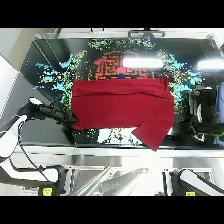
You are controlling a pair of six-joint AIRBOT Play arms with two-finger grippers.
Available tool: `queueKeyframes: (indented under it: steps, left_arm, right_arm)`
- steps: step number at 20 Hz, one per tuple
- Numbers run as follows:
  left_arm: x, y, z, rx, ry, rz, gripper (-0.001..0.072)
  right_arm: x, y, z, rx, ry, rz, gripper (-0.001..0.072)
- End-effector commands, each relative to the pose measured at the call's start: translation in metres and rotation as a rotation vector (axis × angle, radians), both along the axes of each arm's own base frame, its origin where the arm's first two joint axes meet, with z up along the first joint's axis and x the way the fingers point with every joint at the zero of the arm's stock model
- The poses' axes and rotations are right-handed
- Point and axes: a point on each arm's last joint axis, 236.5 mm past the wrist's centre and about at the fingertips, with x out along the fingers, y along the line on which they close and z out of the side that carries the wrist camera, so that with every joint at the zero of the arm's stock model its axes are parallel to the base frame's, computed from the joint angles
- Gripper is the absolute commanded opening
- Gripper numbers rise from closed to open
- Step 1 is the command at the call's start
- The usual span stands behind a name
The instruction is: Fold the shirts.
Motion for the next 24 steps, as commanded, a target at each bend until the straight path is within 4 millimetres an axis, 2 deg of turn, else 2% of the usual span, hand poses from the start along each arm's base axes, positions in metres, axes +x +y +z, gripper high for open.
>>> queueKeyframes:
  steps: [1,2,5,7,8,9,10,11,12,14,17,18,22,24]
  left_arm:
    - [0.011,-0.015,0.009,-0.033,-0.058,-0.019,0.0202]
    - [0.015,-0.014,0.011,-0.030,-0.068,-0.020,0.0034]
    - [0.019,-0.011,0.013,-0.026,-0.078,-0.013,0.0021]
    - [0.019,-0.007,0.013,-0.027,-0.077,-0.002,0.0021]
    - [0.018,-0.005,0.014,-0.033,-0.069,0.002,0.0020]
    - [0.015,-0.003,0.016,-0.043,-0.057,0.004,0.0021]
    - [0.012,0.000,0.018,-0.057,-0.043,0.008,0.0021]
    - [0.007,0.005,0.022,-0.075,-0.023,0.015,0.0021]
    - [0.003,0.010,0.025,-0.094,-0.006,0.027,0.0021]
    - [-0.004,0.022,0.030,-0.121,0.029,0.051,0.0020]
    - [-0.020,0.042,0.029,-0.104,0.097,0.072,0.0020]
    - [-0.025,0.047,0.027,-0.090,0.127,0.085,0.0020]
    - [-0.034,0.051,0.036,-0.101,0.159,0.088,0.0020]
    - [-0.032,0.054,0.046,-0.081,0.129,0.107,0.0020]
  right_arm:
    - [-0.023,0.027,-0.034,0.009,0.081,0.005,0.0416]
    - [-0.028,0.037,-0.040,0.027,0.111,0.021,0.0417]
    - [-0.038,0.065,-0.056,0.047,0.181,0.105,0.0415]
    - [-0.036,0.084,-0.065,0.048,0.190,0.146,0.0410]
    - [-0.031,0.094,-0.066,0.061,0.172,0.162,0.0369]
    - [-0.026,0.102,-0.061,0.084,0.137,0.182,0.0296]
    - [-0.022,0.108,-0.054,0.111,0.108,0.197,0.0286]
    - [-0.018,0.112,-0.044,0.135,0.073,0.227,0.0126]
    - [-0.018,0.112,-0.035,0.141,0.053,0.252,0.0022]
    - [-0.021,0.104,-0.025,0.111,0.052,0.258,0.0014]
    - [-0.059,0.065,-0.039,-0.080,0.249,0.226,0.0014]
    - [-0.065,0.055,-0.038,-0.134,0.278,0.213,0.0014]
    - [-0.060,0.050,-0.005,-0.214,0.165,0.191,0.0014]
    - [-0.067,0.055,0.009,-0.215,0.144,0.207,0.0014]
